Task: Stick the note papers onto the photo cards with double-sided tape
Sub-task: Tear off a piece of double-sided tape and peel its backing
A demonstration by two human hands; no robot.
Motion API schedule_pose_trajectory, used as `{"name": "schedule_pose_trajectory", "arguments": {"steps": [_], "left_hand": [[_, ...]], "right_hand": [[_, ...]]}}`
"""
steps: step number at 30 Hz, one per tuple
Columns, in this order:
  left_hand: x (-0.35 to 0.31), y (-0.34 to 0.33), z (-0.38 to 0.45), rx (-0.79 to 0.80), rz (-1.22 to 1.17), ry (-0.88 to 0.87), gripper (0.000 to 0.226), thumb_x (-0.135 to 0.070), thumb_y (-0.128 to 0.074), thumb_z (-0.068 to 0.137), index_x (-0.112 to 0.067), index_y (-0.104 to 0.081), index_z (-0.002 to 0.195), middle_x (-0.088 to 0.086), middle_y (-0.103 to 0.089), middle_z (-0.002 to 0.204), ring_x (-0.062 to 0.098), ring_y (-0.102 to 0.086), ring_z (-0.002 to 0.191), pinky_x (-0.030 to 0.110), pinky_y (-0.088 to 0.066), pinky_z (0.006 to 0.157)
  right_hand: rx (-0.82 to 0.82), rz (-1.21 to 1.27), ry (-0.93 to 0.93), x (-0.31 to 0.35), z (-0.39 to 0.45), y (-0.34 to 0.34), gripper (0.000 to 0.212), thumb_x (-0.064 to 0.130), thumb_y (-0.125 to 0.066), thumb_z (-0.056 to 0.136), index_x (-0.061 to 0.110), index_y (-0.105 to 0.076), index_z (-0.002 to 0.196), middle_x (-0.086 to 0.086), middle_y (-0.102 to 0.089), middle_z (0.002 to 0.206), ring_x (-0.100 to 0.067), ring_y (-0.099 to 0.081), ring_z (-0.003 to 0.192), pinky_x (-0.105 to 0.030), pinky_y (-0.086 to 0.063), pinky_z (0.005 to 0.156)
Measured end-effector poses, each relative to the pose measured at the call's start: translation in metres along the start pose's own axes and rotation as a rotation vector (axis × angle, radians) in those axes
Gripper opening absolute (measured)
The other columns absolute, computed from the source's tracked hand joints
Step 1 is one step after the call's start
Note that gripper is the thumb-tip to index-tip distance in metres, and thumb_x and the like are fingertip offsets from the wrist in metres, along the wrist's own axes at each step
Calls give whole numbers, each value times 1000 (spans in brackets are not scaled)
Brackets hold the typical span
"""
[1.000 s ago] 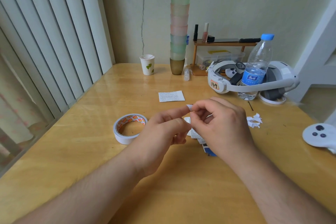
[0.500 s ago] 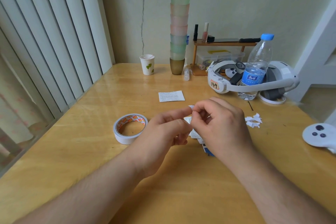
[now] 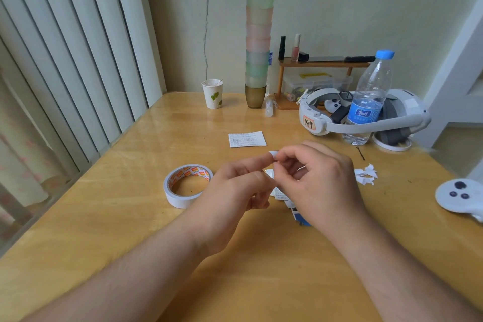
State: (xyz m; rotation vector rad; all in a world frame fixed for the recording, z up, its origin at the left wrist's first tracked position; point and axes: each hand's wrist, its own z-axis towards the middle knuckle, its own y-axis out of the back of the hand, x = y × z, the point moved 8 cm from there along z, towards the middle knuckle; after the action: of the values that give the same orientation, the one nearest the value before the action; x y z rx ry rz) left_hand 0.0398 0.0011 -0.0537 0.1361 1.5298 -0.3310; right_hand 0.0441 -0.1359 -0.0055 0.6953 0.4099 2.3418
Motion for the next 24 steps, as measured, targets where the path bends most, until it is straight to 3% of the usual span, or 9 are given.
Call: {"name": "schedule_pose_trajectory", "arguments": {"steps": [10, 16, 22, 24], "left_hand": [[3, -2, -1, -8, 42, -13, 60, -18, -62, 77, -23, -67, 137, 1, -46, 74, 14, -44, 67, 35, -46, 82], [5, 2, 0, -36, 17, 4, 55, -20, -63, 76, -22, -72, 130, 4, -46, 74, 16, -44, 68, 36, -47, 83], [5, 4, 2, -28, 19, -3, 56, -20, -62, 76, -25, -73, 130, 9, -41, 78, 17, -41, 68, 33, -48, 81], [5, 8, 3, -52, 93, -31, 59, -20, -62, 78, -29, -69, 136, 6, -45, 77, 16, -44, 69, 32, -45, 79]], "right_hand": [[-37, -65, 63, 5, 0, 3, 10, 4, -74, 82, 13, -73, 78, 4, -60, 70, -13, -52, 59, -31, -48, 55], [29, -42, 43, 5, -1, -2, 11, 2, -71, 87, 12, -69, 82, 4, -56, 74, -14, -51, 63, -36, -49, 56], [32, -5, -18, -1, 2, 2, 12, 5, -71, 88, 15, -68, 82, 6, -58, 75, -16, -55, 65, -35, -48, 57], [48, 71, -151, -7, 1, 1, 14, 8, -73, 87, 20, -70, 80, 9, -64, 73, -14, -61, 67, -34, -51, 61]]}}
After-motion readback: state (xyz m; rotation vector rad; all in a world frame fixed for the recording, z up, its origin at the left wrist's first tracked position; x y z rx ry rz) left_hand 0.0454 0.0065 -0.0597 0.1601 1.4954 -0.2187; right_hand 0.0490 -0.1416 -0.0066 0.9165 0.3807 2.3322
